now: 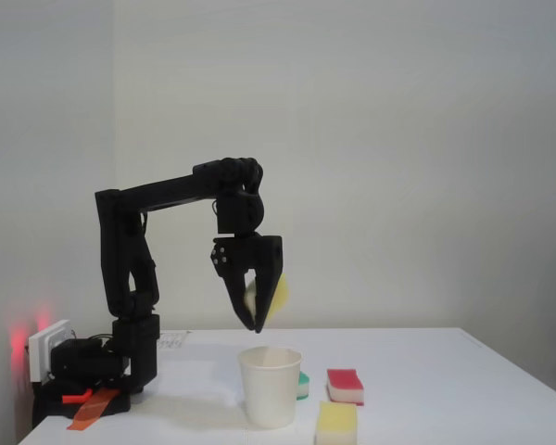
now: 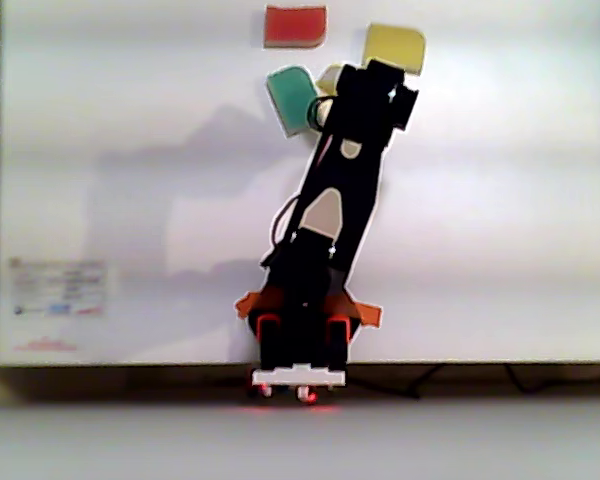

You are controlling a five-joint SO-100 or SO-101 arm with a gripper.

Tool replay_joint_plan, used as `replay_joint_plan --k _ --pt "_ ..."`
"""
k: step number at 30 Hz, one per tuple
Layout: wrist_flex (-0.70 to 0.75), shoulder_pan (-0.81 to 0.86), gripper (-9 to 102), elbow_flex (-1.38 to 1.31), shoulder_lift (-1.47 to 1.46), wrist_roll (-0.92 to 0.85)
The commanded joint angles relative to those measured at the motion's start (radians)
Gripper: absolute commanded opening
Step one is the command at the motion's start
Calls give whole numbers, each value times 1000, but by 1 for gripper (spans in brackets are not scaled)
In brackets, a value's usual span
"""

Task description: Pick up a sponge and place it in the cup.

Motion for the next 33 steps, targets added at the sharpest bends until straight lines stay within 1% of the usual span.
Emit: replay_joint_plan --k 1,6,20,24,29,33 --pt "3 15 0 3 57 -2" --pt "9 40 0 5 69 -26" --pt "-20 40 0 18 71 -18" --pt "-20 40 10 18 71 -20" --pt "-21 41 14 17 67 -20" --pt "-23 41 15 17 67 -18"
